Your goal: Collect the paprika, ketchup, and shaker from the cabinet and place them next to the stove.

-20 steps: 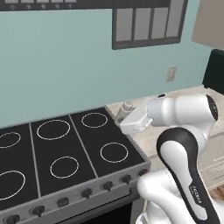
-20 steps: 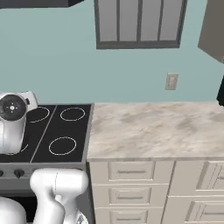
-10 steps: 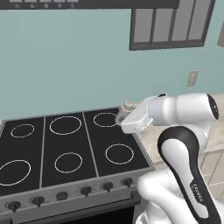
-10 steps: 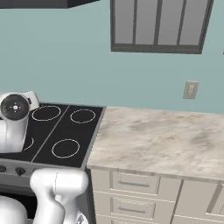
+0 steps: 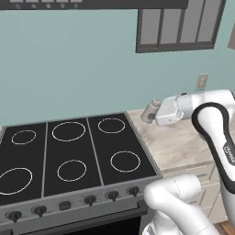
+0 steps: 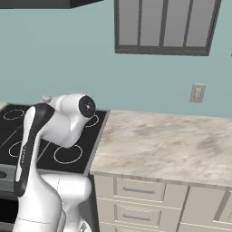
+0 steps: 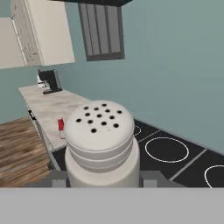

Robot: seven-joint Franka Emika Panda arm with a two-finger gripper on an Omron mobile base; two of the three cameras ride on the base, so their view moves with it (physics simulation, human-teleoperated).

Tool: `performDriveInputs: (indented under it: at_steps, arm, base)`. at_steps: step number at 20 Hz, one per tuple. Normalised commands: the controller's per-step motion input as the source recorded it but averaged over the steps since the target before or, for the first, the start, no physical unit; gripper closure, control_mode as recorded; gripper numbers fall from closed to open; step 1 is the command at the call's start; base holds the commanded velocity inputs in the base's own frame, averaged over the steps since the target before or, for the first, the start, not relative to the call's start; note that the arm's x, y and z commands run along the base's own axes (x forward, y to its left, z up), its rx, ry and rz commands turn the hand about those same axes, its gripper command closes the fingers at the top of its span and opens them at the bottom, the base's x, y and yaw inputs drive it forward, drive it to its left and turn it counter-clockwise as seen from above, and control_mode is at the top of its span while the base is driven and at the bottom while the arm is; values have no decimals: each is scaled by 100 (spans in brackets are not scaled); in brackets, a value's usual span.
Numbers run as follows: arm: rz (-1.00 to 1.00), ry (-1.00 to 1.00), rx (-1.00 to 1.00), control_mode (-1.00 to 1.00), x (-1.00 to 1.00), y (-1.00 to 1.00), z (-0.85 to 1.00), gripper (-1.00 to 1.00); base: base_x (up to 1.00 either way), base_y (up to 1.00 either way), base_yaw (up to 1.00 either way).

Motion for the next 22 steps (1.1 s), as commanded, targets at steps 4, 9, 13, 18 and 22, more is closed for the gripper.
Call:
performDriveInputs:
  at_steps: [4,9,13,18,22]
  arm:
    - [11,7,0,-100,52,-81,-31,100]
    - [5,6,0,-100,46,-87,-36,100]
    - [0,0,-3,-100,39,-76,-44,100]
    - [0,0,-7,-100,41,-59,-53,100]
    - [0,0,-12,-100,44,-24,-62,100]
  base:
    - [0,0,0]
    - [0,0,0]
    - [0,0,0]
    - [0,0,0]
    - [0,0,0]
